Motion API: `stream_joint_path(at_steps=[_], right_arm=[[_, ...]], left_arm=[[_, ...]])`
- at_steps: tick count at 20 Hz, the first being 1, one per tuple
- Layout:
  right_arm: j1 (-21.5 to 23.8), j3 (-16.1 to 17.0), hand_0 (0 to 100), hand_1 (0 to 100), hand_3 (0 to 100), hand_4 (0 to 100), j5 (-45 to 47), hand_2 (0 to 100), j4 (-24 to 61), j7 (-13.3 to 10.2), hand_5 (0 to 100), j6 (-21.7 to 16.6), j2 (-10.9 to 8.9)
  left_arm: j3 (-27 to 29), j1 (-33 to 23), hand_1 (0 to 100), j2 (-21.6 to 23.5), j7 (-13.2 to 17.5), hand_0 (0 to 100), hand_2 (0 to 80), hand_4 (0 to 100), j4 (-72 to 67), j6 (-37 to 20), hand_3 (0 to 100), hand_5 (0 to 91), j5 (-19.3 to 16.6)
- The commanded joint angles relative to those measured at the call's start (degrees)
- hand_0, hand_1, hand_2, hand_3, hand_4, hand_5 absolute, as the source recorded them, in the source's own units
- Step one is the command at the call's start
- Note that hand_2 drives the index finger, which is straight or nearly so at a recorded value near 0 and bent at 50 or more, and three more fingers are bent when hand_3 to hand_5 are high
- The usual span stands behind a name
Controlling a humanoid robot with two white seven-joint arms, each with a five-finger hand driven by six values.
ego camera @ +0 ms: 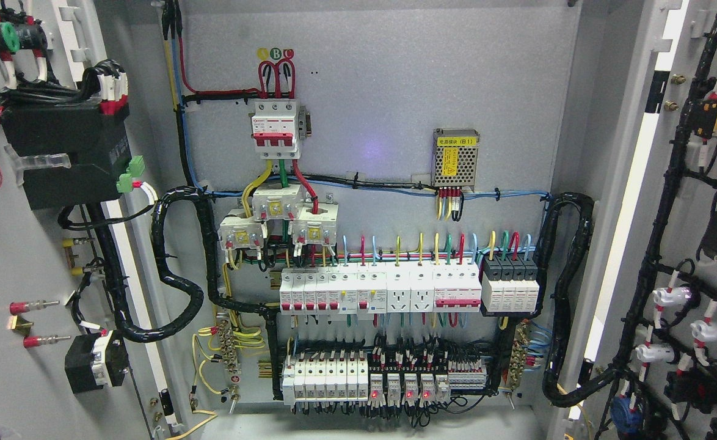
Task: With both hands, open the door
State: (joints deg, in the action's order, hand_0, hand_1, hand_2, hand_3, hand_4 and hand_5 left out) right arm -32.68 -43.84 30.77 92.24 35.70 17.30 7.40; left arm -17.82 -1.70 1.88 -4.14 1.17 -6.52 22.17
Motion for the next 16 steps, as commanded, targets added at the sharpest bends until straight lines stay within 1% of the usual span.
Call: stream_joint_path(at_steps=[1,3,6,7,11,14,16], right_arm=[[-0.37,-1.34,19,0,0,0,0.0,0,-0.75,-0.01,0,0.01,0.95],[-0.37,-1.34,19,0,0,0,0.0,0,-0.75,-0.01,0,0.01,0.95],[-0.37,-1.34,19,0,0,0,0.0,0,-0.75,-0.01,0,0.01,0.95],[-0.37,-1.34,19,0,0,0,0.0,0,-0.75,-0.01,0,0.01,0.95],[-0.37,-1.25,19,0,0,0,0.0,0,-0.75,-0.01,0,-0.07,0.95],[-0.11,-0.28,19,0,0,0,0.0,0,-0.66,-0.01,0,-0.16,0.51],[0.25,1.29,19,0,0,0,0.08,0,-1.01,-0.01,0,-0.16,-0.02]], left_arm=[[-0.19,-0.67,0,0.93,0.19,0,0.0,0,1.98,-2.18,0,0.0,-0.2],[-0.55,-1.37,0,1.28,0.1,0,0.0,0,6.36,-2.54,0,0.0,-0.11],[-0.46,-7.77,0,2.51,0.19,0,0.0,0,20.49,-2.36,0,0.0,-0.11],[-0.46,-8.92,0,3.3,0.1,0,0.0,0,22.97,-2.36,0,0.0,-0.11],[-0.55,-10.25,0,3.92,0.1,0,0.0,0,27.64,-3.24,0,0.0,-0.2],[-0.28,-13.49,0,5.23,0.1,0,0.0,0,37.29,-3.68,0,0.0,-0.11],[-0.46,-15.69,0,6.64,0.1,0,0.0,0,43.27,-3.68,0,0.0,-0.11]])
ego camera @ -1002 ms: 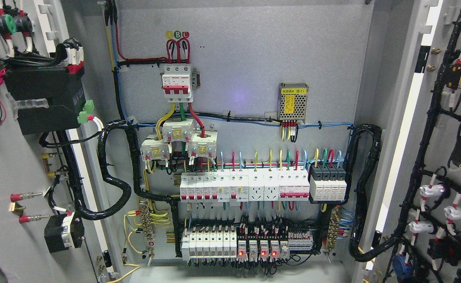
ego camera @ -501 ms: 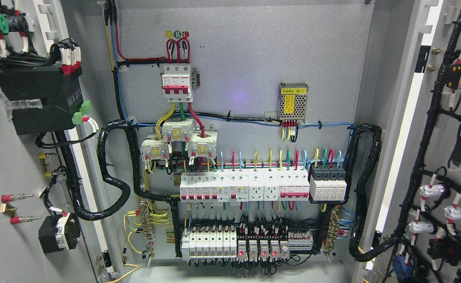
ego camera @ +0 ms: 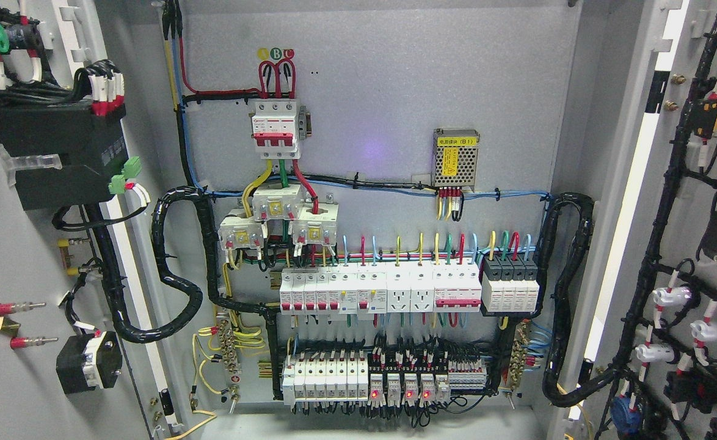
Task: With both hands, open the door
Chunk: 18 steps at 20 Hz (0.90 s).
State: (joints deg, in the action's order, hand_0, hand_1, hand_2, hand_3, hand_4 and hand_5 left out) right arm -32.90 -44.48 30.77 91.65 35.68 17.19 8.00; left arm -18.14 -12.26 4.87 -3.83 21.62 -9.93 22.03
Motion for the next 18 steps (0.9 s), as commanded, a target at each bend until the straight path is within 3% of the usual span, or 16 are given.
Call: stream_joint_path(at_steps=[1,7,12,18], right_arm=[[0.56,2.98,19,0,0,0,0.08,0,-0.51,0.0,0,-0.14,-1.14],[2.13,9.49,19,0,0,0,0.34,0,-0.08,0.09,0,-0.58,-5.62],[5.64,13.53,19,0,0,0,0.43,0,4.66,0.09,0,-0.67,-10.63],[12.41,21.27,19,0,0,0,0.43,0,9.41,0.09,0,-0.84,-15.21]], left_arm=[[-0.23,-6.54,0,4.26,-0.21,0,0.0,0,25.81,-0.26,0,0.0,0.03],[-0.31,-13.39,0,8.48,0.57,0,0.0,0,42.77,-0.26,0,0.0,0.03],[-0.49,-19.9,0,14.98,7.87,0,0.0,0,59.91,-0.26,0,0.0,0.12],[-0.49,-24.91,0,22.8,8.05,0,0.0,0,73.81,-1.13,0,0.0,0.03]])
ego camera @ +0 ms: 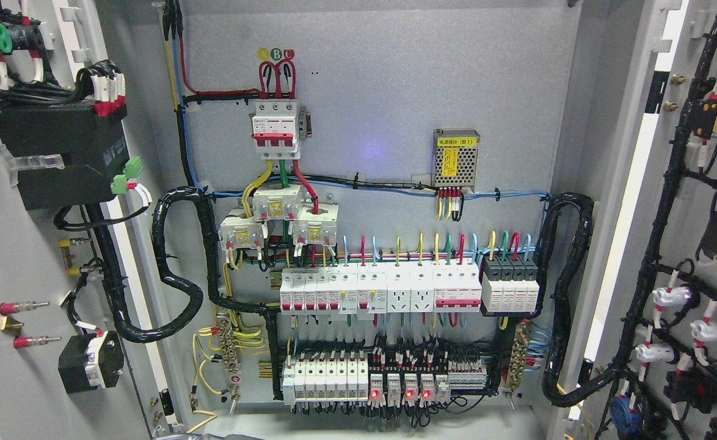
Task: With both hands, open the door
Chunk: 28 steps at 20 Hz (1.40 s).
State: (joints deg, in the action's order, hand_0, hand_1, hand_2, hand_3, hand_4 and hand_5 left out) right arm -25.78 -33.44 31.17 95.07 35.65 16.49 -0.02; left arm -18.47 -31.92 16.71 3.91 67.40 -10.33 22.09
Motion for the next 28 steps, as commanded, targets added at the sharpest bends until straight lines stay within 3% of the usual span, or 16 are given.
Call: stream_joint_path(at_steps=[1,5,7,11,16,18,28], right_arm=[[6.26,11.45,19,0,0,0,0.03,0,7.4,0.12,0,-0.23,-7.71],[9.68,15.41,19,0,0,0,-0.06,0,13.89,-0.32,0,-0.49,-8.07],[12.84,15.69,19,0,0,0,-0.14,0,17.85,-1.63,0,-1.72,-8.07],[17.95,15.95,19,0,0,0,-0.14,0,21.47,-6.73,0,-3.04,-8.16],[23.04,21.03,19,0,0,0,-0.05,0,24.02,-7.26,0,-4.1,-8.07],[25.42,23.41,19,0,0,0,0.03,0,24.37,-7.35,0,-6.55,-7.98],[34.38,23.42,19,0,0,0,0.03,0,24.46,-7.09,0,-21.58,-8.95]], left_arm=[[-0.17,-6.39,0,12.02,0.31,0,0.0,0,29.88,-1.87,0,0.0,-0.03],[-0.61,-8.86,0,15.01,-0.13,0,0.0,0,33.23,-8.73,0,0.0,-0.12],[-0.87,-9.12,0,16.25,-0.13,0,0.0,0,34.37,-9.27,0,0.0,-0.03],[-1.05,-11.75,0,18.18,0.04,0,0.0,0,38.93,-9.36,0,0.0,-0.03],[-1.05,-11.93,0,19.15,0.22,0,0.0,0,43.77,-9.27,0,0.0,-0.12],[-1.05,-11.58,0,19.07,0.31,0,0.0,0,45.0,-9.27,0,0.0,-0.12],[-1.13,-7.02,0,18.89,0.22,0,0.0,0,50.55,-9.09,0,0.0,-1.35]])
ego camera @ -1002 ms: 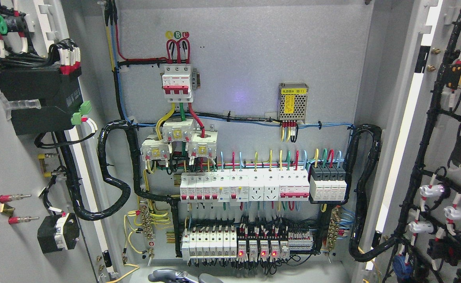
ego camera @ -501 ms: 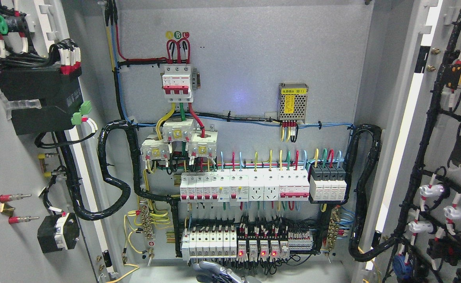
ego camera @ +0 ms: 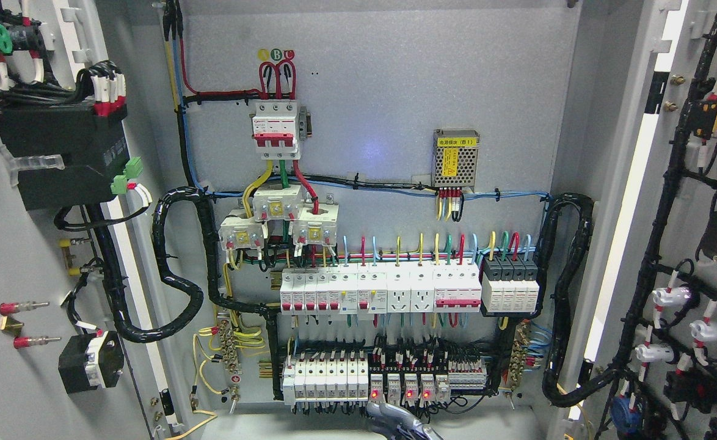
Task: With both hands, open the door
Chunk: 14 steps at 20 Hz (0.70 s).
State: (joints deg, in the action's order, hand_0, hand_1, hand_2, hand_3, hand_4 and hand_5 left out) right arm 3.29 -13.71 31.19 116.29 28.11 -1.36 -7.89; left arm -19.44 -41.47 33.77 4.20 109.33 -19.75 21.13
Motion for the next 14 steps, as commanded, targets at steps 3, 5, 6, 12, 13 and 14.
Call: stream_joint_path(at_steps=[3,5,6,12,13,14], right_arm=[[7.08,4.12,19,0,0,0,0.01,0,3.24,0.46,0,-8.82,-1.08],[8.57,6.4,19,0,0,0,0.01,0,3.24,0.46,0,-12.33,-1.08],[9.36,7.46,19,0,0,0,0.01,0,3.24,0.46,0,-12.7,-1.16],[12.44,12.38,19,0,0,0,0.01,0,3.24,0.54,0,-16.03,-0.9],[12.44,13.08,19,0,0,0,0.01,0,3.24,0.54,0,-16.91,-0.99],[12.44,13.79,19,0,0,0,0.01,0,3.24,0.54,0,-17.79,-0.99]], left_arm=[[-0.16,6.13,0,1.13,-0.25,0,0.0,0,9.58,0.32,0,0.0,-0.38],[-0.16,7.1,0,0.51,-0.34,0,0.0,0,10.89,0.15,0,0.0,-0.38],[-0.16,8.15,0,0.43,-0.34,0,0.0,0,10.99,0.06,0,0.0,-0.38],[0.63,16.58,0,-4.22,-0.34,0,0.0,0,11.16,-0.47,0,0.0,-0.38],[0.55,17.46,0,-4.84,-0.34,0,0.0,0,11.16,-0.82,0,0.0,-0.38],[0.46,18.34,0,-5.37,-0.34,0,0.0,0,11.16,-1.08,0,0.0,-0.3]])
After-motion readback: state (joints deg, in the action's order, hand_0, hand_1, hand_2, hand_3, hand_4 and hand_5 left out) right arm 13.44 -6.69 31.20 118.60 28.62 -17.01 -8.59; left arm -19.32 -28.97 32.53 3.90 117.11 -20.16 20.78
